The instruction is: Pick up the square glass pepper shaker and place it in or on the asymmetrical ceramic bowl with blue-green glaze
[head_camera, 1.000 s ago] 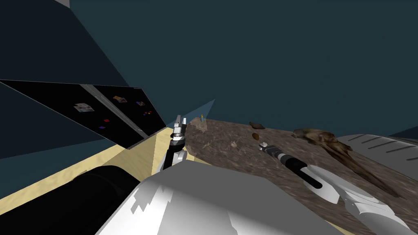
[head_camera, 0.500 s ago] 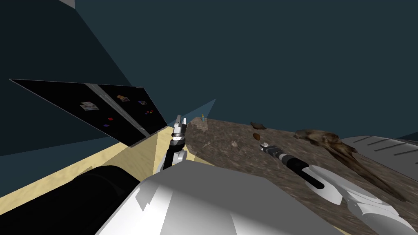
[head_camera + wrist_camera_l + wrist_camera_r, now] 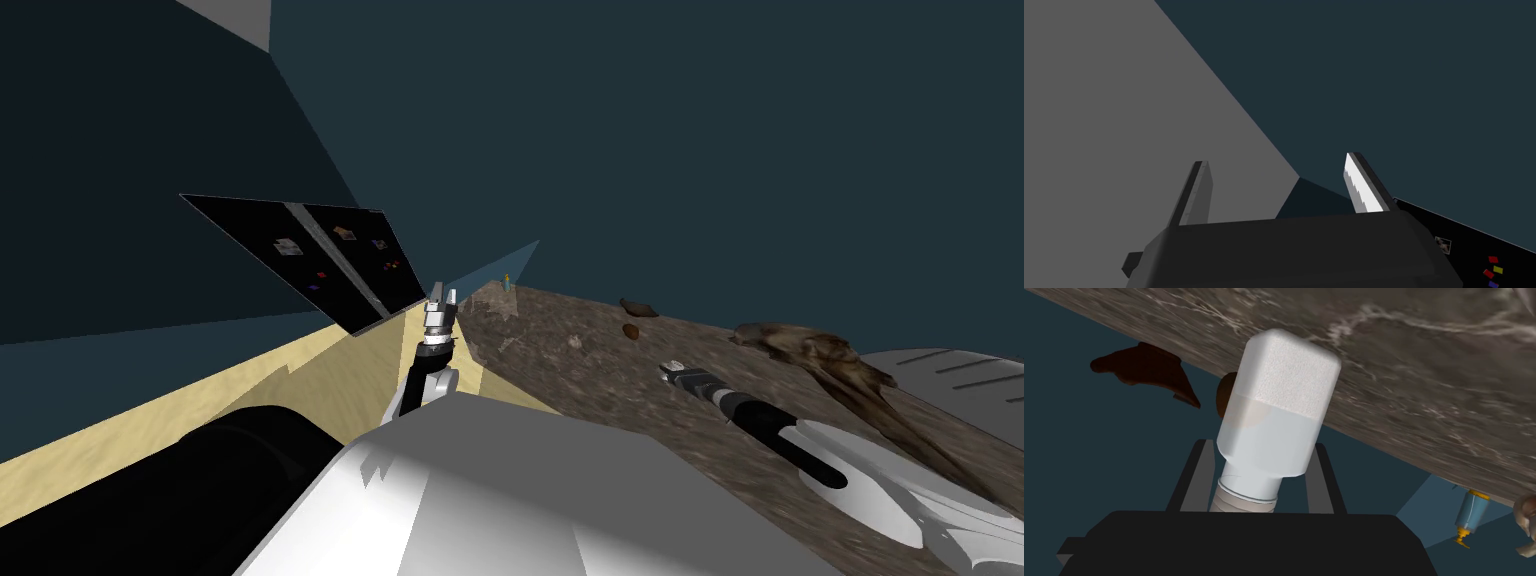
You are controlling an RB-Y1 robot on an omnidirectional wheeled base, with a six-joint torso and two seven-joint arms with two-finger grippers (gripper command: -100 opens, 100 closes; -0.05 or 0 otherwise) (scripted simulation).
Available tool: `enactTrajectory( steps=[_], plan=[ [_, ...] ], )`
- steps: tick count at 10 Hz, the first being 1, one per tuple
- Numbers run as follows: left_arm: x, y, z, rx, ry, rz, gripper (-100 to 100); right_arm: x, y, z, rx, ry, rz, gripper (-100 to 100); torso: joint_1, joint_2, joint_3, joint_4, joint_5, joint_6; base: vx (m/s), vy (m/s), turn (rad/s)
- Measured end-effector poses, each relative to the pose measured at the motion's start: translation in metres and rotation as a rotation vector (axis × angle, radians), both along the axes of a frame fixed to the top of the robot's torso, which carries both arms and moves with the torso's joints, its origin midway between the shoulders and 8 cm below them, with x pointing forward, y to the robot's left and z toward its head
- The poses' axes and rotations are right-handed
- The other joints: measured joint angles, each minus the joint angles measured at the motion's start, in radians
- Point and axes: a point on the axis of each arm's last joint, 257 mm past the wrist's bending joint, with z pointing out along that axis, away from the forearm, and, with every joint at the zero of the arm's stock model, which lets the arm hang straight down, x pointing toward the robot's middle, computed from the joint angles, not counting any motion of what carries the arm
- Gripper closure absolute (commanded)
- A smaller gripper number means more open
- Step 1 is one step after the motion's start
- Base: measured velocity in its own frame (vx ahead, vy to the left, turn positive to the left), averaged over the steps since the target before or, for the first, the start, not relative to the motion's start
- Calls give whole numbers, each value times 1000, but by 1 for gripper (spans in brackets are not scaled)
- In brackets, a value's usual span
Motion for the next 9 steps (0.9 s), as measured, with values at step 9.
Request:
enactTrajectory(
  steps=[9],
  plan=[
    [0, 0, 0, 0, 0, 0, 0, -61, -133, 32, -142, 104, -247, 100, -2, -6, -3, -1, 1, -2, -134, -71, 206]
  ],
)
